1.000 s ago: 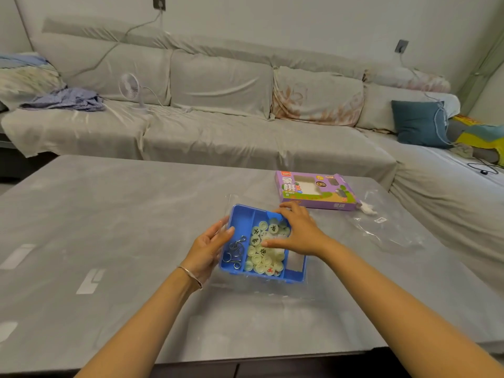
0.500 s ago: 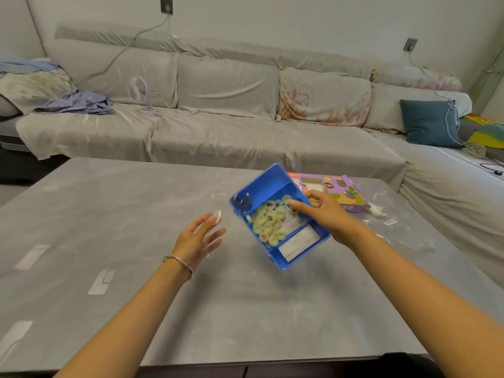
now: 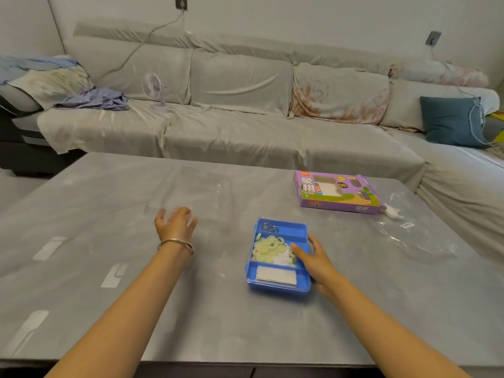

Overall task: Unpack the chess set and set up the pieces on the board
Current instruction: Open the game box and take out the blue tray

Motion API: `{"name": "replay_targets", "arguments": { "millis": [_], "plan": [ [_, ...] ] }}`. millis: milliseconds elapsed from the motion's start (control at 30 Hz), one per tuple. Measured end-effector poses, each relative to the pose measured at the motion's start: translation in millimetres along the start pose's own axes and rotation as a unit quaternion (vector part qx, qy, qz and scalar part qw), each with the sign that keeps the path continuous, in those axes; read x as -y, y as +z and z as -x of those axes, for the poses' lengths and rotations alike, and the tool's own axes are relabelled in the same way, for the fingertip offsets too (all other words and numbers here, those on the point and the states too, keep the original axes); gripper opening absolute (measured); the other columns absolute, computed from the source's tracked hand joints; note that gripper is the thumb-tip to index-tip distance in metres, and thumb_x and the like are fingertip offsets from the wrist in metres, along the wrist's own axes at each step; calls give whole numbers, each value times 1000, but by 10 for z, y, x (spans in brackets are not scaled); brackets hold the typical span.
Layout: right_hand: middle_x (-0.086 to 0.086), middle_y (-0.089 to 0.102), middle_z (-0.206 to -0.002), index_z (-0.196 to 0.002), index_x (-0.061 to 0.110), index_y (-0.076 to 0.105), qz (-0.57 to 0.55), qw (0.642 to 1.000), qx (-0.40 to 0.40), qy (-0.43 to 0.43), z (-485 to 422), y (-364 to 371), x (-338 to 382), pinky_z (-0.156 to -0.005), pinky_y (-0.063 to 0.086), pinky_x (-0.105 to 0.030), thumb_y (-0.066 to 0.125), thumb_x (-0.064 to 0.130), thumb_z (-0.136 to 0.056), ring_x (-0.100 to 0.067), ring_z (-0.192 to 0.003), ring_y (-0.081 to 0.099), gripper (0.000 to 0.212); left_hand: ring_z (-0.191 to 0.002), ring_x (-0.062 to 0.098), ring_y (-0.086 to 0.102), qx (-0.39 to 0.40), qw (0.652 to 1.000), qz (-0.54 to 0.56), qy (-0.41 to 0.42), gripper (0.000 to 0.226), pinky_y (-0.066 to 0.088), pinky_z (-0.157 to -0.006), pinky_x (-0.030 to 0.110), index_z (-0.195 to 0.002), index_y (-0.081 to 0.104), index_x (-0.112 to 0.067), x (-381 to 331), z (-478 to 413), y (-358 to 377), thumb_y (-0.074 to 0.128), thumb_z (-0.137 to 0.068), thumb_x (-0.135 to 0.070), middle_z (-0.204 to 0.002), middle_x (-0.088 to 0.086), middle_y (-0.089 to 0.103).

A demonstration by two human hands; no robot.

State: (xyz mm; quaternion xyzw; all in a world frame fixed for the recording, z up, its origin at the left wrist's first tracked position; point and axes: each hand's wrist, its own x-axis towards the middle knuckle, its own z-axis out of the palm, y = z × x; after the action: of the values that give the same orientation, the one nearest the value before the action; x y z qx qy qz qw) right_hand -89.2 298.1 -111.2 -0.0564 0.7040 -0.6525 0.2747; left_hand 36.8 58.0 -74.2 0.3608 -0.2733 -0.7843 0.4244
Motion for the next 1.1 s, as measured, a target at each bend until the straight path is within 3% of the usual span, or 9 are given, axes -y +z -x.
{"name": "replay_targets", "arguments": {
  "millis": [200, 300, 400, 533, 667, 800, 933, 1000, 1100],
  "plan": [
    [-9, 58, -123, -138, 23, 35, 83, 996, 7, 12, -77, -40, -78, -64, 58, -30, 57, 22, -92, -25, -95, 65, 50, -104, 26, 56, 77, 996, 14, -33, 67, 49, -86, 36, -138, 26, -28, 254, 269, 234, 49, -86, 8, -134, 11, 42],
    [-4, 64, -105, -126, 14, 50, 153, 988, 11, 5, -58, -136, -10, -59, 54, -22, 44, 27, -98, -12, -79, 64, 31, -108, 27, 56, 115, 992, 17, -47, 64, 48, -88, 36, -136, 30, -28, 412, 389, 374, 50, -87, 7, -130, 9, 43],
    [-4, 62, -111, -117, 11, 57, 229, 972, -30, -44, -80, -251, 97, -77, 50, -26, 34, 33, -100, -7, -83, 57, 36, -114, 30, 55, 147, 986, 31, -71, 64, 50, -87, 36, -136, 32, -27, 587, 488, 578, 52, -86, 7, -131, 10, 44],
    [-8, 56, -120, -129, 24, 37, -10, 999, 29, -31, -88, -365, 369, -77, 54, -31, 36, 43, -97, -23, -96, 62, 37, -115, 30, 55, 189, 976, 26, -103, 60, 50, -87, 36, -133, 34, -28, 885, 637, 885, 53, -86, 5, -129, 7, 46],
    [-13, 58, -121, -143, 23, 23, -76, 994, -14, -83, -256, -654, 485, -65, 57, -25, 55, 19, -93, -22, -85, 66, 59, -112, 30, 57, 239, 961, -6, -138, 42, 52, -82, 34, -126, 39, -24, 1238, 778, 1159, 53, -91, -6, -123, 7, 51],
    [-5, 60, -104, -140, 19, 34, -100, 983, -91, -124, -543, -1160, 637, -66, 57, -23, 55, 16, -93, -20, -81, 63, 51, -106, 25, 60, 273, 942, -135, -143, 28, 53, -79, 32, -117, 52, -17, 1471, 701, 1422, 54, -91, -26, -116, 6, 57],
    [-1, 60, -92, -131, 18, 44, -67, 976, -138, -153, -949, -1608, 727, -69, 52, -24, 54, 16, -94, -14, -77, 57, 38, -90, 17, 55, 290, 905, -302, -75, 21, 47, -74, 25, -100, 60, -14, 1775, 542, 1746, 57, -89, -32, -100, 4, 57],
    [0, 59, -87, -124, 22, 46, -41, 976, -153, -149, -1137, -1741, 678, -67, 47, -22, 52, 14, -95, -11, -73, 54, 31, -80, 17, 55, 281, 890, -351, -72, 34, 46, -71, 26, -111, 55, -6, 1981, 478, 1880, 62, -86, -29, -98, 9, 59],
    [-3, 58, -102, -127, 15, 50, 8, 975, -186, -125, -1380, -1892, 522, -76, 45, -26, 50, 19, -96, -14, -83, 56, 31, -100, 30, 59, 276, 860, -424, -72, 52, 47, -89, 36, -128, 46, -5, 2260, 427, 1973, 63, -85, -31, -117, 14, 59]
  ]
}}
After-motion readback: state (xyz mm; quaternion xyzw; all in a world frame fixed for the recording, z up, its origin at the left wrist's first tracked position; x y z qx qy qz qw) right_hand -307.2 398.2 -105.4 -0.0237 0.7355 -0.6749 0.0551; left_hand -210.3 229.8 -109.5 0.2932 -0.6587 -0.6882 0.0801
